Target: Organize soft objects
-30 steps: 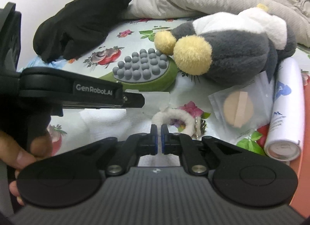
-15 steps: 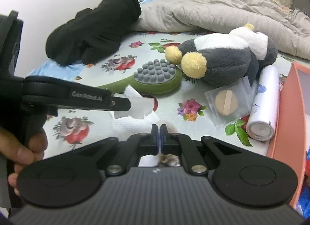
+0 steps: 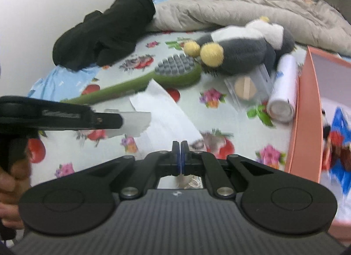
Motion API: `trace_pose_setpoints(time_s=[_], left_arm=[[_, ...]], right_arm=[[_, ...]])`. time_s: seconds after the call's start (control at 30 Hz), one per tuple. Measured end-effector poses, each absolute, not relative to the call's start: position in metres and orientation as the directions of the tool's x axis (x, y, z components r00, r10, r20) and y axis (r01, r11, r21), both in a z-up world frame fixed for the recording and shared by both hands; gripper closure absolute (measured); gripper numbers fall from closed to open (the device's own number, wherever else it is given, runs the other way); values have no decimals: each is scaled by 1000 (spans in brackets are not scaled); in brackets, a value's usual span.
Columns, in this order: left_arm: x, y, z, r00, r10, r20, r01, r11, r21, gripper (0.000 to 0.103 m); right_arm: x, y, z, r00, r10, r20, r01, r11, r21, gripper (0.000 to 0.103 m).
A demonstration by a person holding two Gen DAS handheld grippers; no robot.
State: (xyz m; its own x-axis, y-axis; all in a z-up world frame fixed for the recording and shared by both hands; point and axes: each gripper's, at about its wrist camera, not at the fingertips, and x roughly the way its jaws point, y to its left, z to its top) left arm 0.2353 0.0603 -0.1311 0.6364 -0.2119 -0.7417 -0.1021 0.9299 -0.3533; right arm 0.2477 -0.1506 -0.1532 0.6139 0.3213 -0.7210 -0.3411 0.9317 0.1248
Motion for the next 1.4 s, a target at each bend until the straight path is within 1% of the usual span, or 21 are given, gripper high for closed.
trace_pose_setpoints(time_s=[0.2,0.3,0.4,0.43,0.47,0.5,0.57,0.63,0.73,0.87,1.0,1.03,1.07,1.1,1.13,1.17,1.2,1.23,1.33,1.4], left_arm=[[206,68,-138,609,-223,-761,-86,936,-342,80],[195,74,-142,597,-225,-770,-77,939,-334,80],[188,83,-145,588,-222,-778,-80,941,-329,80],[187,85,-146,585,-221,-780,-82,941,-328,80],[186,87,-147,583,-222,-782,-81,941,-328,80],[185,89,-148,581,-223,-783,-79,942,-327,80],[184,91,-148,579,-224,-784,-73,943,-324,80],[185,93,-148,578,-229,-783,-68,943,-326,80],[186,95,-149,575,-233,-784,-56,945,-322,80],[189,95,-153,561,-242,-791,-37,948,-316,80],[192,95,-159,543,-247,-802,-21,951,-308,80],[193,95,-160,540,-248,-804,-19,952,-307,80],[193,94,-162,537,-251,-805,-15,952,-307,80],[193,93,-162,535,-252,-806,-9,953,-304,80],[192,91,-163,535,-250,-807,-4,955,-298,80],[192,90,-163,535,-247,-808,0,956,-292,80],[191,89,-163,535,-244,-809,-2,957,-290,80],[190,89,-162,534,-244,-809,-5,956,-292,80],[185,85,-157,545,-242,-803,-7,956,-293,80],[180,82,-152,553,-240,-798,-12,955,-295,80]], right_arm=[[222,-147,-173,586,308,-749,-314,939,140,98],[209,-144,-183,573,305,-761,-294,943,156,96],[202,-142,-189,566,332,-755,-288,937,196,96],[201,-142,-190,568,324,-756,-280,940,193,93],[202,-140,-191,575,311,-757,-273,945,181,87],[203,-140,-191,585,297,-755,-265,949,168,77],[204,-141,-192,618,269,-738,-244,959,145,37],[206,-144,-195,658,228,-717,-221,969,105,24],[216,-147,-203,669,181,-721,-206,977,55,24],[226,-149,-215,655,169,-736,-222,975,27,24],[234,-156,-233,610,160,-776,-192,980,51,25],[233,-158,-236,612,160,-775,-189,981,53,28],[232,-158,-236,624,151,-766,-187,982,42,33],[231,-157,-236,627,145,-766,-185,982,34,36],[231,-158,-235,630,140,-764,-180,983,31,47],[231,-159,-235,637,133,-759,-169,985,31,63],[231,-159,-234,642,124,-756,-159,987,27,71],[232,-160,-234,646,111,-756,-148,989,19,81],[233,-163,-232,641,109,-760,-133,991,30,86],[232,-164,-229,638,109,-762,-130,991,33,87]])
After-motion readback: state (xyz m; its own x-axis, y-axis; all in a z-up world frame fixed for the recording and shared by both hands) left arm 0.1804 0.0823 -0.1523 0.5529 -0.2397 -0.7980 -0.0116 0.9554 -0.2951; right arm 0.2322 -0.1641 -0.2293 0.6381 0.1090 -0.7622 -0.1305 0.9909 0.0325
